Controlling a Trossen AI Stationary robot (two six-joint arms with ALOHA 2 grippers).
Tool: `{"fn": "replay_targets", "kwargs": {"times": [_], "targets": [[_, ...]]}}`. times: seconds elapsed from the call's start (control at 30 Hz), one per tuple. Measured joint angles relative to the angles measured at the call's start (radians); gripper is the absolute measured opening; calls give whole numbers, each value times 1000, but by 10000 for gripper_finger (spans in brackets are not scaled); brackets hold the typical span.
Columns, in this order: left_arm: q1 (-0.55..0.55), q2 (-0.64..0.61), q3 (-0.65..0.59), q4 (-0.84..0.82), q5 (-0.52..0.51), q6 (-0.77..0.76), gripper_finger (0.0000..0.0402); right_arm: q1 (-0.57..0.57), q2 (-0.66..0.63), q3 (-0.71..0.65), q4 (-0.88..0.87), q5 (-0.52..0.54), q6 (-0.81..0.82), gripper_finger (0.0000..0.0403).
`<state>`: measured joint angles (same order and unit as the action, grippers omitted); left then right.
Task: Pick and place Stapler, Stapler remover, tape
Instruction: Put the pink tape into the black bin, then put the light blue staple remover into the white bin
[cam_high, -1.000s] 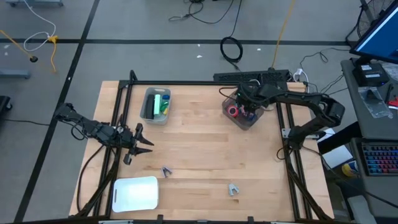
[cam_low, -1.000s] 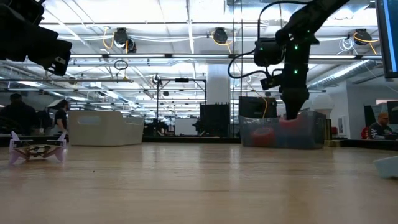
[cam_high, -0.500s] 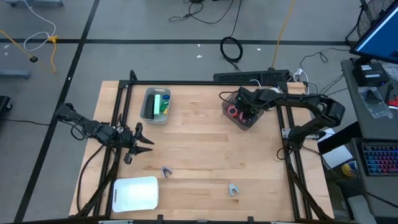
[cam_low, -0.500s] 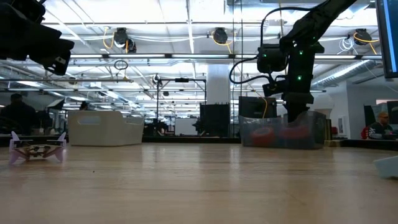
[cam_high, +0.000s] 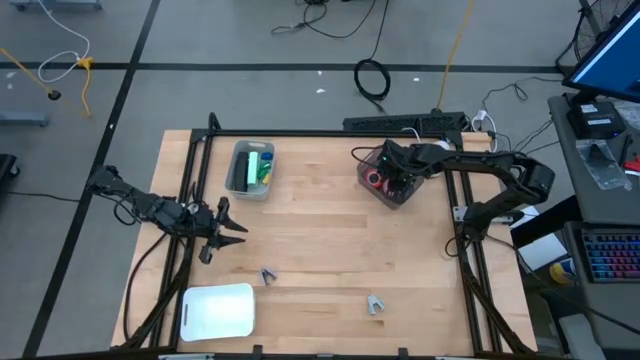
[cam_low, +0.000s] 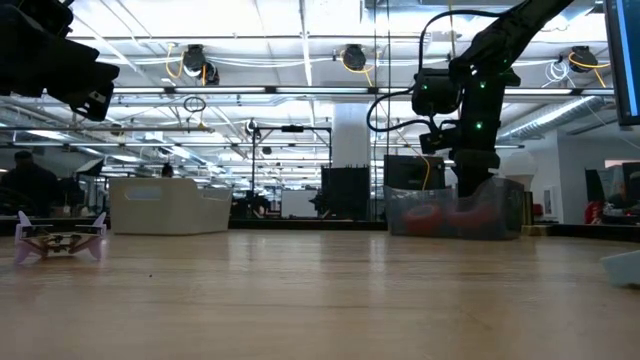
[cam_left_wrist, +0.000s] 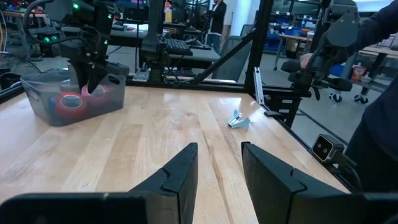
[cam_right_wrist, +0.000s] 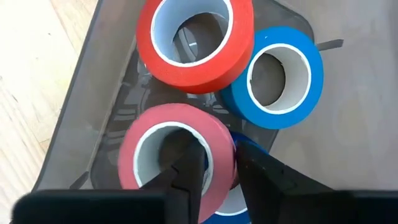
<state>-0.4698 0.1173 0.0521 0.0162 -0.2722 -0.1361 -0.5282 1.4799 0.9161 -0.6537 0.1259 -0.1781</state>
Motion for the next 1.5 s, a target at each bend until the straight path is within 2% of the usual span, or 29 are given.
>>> {"fn": "replay_targets", "kwargs": {"times": [0.37,0.67,0.87,1.0,1.1,1.33,1.4,1.5], "targets": [[0,0,0,0,0,0,127,0,0,14,7,6,-61,143],[0,0,0,0,0,1,127,31,-1,166,9,10,-94,168],[0,0,0,2,0,-1,127,80,-8,285,-7,57,-97,180],[0,0,0,2,0,-2,127,147,-44,346,-22,50,-22,177],[0,0,0,3,0,-4,127,215,-95,352,-55,-51,88,172],[0,0,0,3,0,-3,127,407,-199,353,-116,-421,320,169],[0,0,0,3,0,-3,127,473,-213,353,-105,-472,393,169],[0,0,0,3,0,-3,127,588,-213,353,-108,-472,502,169]]}}
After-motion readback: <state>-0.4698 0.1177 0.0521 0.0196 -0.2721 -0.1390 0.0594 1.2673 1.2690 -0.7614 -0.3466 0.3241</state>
